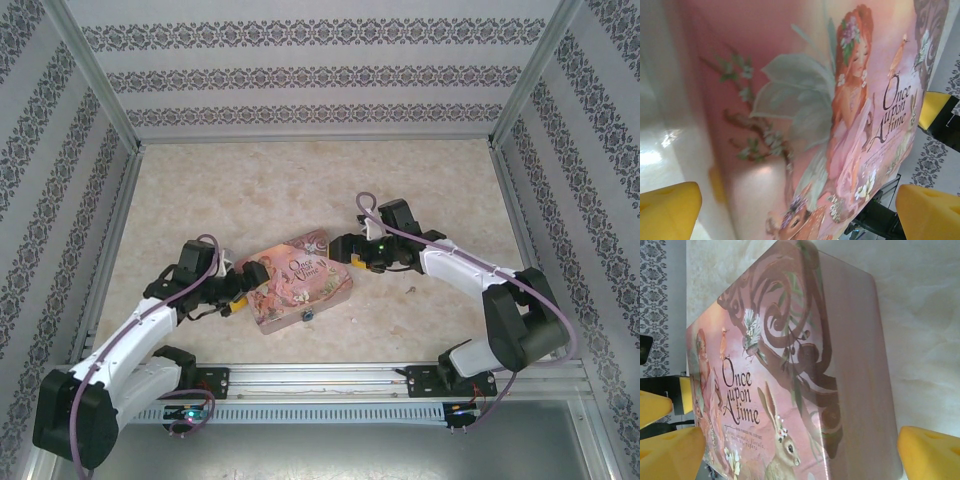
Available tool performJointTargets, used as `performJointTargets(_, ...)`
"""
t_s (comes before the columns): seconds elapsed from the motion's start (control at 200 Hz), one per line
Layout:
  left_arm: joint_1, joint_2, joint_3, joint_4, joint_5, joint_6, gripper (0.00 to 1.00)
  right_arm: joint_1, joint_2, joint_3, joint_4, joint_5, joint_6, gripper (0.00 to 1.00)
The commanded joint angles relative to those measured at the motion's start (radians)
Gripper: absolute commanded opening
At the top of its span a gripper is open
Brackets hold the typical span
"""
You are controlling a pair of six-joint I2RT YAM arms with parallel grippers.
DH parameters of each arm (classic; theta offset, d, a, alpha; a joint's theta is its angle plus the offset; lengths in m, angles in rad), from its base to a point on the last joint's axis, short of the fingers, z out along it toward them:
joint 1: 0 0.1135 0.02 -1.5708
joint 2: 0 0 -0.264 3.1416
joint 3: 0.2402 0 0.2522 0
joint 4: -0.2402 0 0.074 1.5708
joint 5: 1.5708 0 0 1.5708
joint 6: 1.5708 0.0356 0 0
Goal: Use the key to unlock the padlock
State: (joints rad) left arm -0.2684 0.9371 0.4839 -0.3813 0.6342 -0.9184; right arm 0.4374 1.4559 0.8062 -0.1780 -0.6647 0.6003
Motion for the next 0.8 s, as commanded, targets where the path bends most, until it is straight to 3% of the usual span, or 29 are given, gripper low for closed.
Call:
performJointTargets(0.0,-0.015,0.021,-0.006,0.074,0.008,-0.021,0.99,0.015,0.015,0.029,-0.037,-0.017,-0.002,0.98)
performJointTargets(0.794,-0.026,0.177,0.084,0.219,-0.004,0.006,0.99,0.053,0.029,0.066,-0.037,-0.049,0.034,0.9)
